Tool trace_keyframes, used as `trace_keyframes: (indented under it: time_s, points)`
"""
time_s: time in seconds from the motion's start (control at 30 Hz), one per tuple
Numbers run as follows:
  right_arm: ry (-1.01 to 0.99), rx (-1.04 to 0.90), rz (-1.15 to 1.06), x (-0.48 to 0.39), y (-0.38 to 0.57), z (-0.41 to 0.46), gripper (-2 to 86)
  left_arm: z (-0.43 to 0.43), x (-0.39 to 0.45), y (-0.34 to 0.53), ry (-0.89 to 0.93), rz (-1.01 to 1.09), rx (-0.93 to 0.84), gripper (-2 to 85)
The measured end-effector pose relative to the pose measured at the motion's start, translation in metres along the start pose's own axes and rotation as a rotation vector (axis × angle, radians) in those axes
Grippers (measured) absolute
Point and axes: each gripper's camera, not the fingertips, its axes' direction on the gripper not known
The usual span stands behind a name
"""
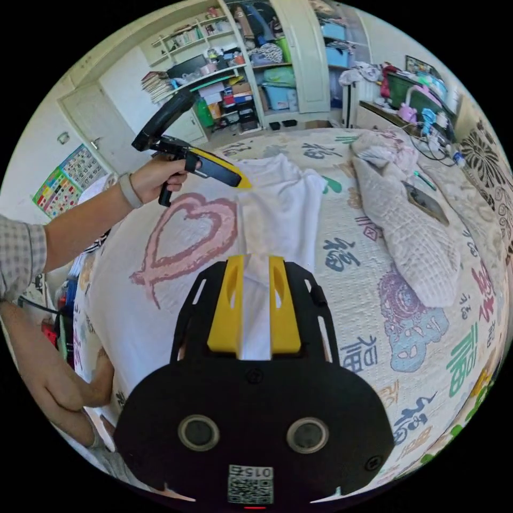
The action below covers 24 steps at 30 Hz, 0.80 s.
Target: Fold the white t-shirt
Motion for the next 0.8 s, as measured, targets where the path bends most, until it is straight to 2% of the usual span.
trace_keyframes:
  time_s: [0.13, 0.23, 0.3, 0.43, 0.57, 0.67, 0.8]
  points:
    - [0.122, -0.148, 0.01, -0.022, -0.021, 0.049, 4.4, 0.003, -0.018, 0.028, 0.027, -0.073, -0.003, 3.3]
    - [0.169, -0.104, -0.005, -0.04, -0.03, 0.051, 1.9, -0.017, -0.034, 0.049, 0.097, -0.127, 0.066, 0.1]
    - [0.145, -0.067, -0.019, -0.054, -0.035, 0.05, 1.3, -0.038, -0.036, 0.067, 0.057, -0.116, 0.111, -0.4]
    - [0.15, -0.121, -0.023, -0.068, -0.048, 0.072, 1.3, -0.057, -0.039, 0.091, 0.029, -0.107, 0.131, -0.3]
    - [0.162, -0.156, -0.037, -0.082, -0.066, 0.095, 3.4, -0.059, -0.053, 0.119, 0.034, -0.146, 0.079, 1.2]
    - [0.18, -0.205, 0.002, -0.09, -0.082, 0.097, 6.9, -0.085, -0.063, 0.15, 0.081, -0.19, 0.139, 3.6]
    - [0.174, -0.14, -0.051, -0.113, -0.106, 0.079, 7.1, -0.147, -0.075, 0.228, 0.141, -0.271, 0.31, 5.7]
